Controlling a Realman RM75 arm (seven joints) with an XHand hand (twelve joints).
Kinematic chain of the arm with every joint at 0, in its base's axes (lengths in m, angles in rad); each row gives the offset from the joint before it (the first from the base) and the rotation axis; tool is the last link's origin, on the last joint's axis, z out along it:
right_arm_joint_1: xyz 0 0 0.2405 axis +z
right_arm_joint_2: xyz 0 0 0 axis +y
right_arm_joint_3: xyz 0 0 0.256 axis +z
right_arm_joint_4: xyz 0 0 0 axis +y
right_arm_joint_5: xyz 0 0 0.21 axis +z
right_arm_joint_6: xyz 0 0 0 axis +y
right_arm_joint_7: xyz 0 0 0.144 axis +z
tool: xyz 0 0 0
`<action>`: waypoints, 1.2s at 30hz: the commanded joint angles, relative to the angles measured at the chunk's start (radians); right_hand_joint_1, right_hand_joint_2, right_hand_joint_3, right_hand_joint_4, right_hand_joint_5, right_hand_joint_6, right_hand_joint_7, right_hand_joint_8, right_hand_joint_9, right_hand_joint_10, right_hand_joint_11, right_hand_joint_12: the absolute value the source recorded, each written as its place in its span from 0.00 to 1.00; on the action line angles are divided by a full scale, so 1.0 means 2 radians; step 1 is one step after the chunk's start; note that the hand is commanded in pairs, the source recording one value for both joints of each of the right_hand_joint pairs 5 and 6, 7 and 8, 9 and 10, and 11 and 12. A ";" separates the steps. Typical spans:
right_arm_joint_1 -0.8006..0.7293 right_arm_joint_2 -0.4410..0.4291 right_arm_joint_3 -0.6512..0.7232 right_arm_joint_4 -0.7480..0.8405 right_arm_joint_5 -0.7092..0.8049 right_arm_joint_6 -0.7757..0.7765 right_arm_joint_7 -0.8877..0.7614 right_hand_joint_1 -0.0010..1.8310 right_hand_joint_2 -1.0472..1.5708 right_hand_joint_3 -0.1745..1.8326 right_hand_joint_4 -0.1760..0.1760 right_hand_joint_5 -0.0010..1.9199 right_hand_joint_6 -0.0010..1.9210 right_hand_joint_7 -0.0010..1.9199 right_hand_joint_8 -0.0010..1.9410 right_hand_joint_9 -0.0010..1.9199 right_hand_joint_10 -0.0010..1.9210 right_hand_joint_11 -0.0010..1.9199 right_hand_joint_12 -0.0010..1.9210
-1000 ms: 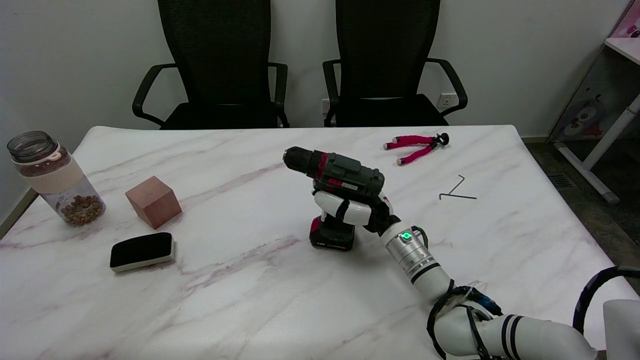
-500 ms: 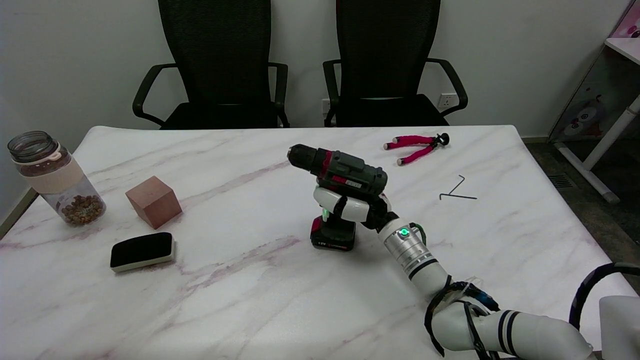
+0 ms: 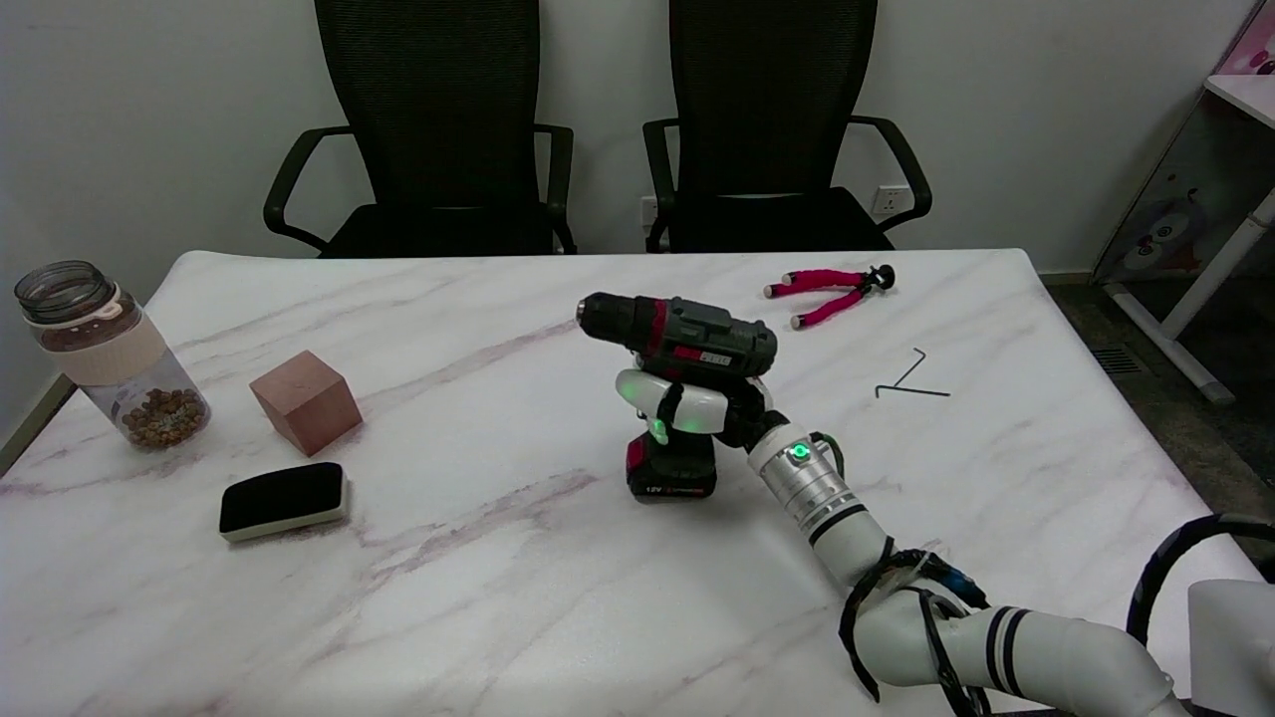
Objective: Pick up the power screwdriver.
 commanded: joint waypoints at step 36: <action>0.094 0.010 0.087 -0.187 0.060 -0.077 -0.250 0.52 0.66 0.41 1.00 0.73 0.73 0.73 0.72 1.00 1.00 1.00 1.00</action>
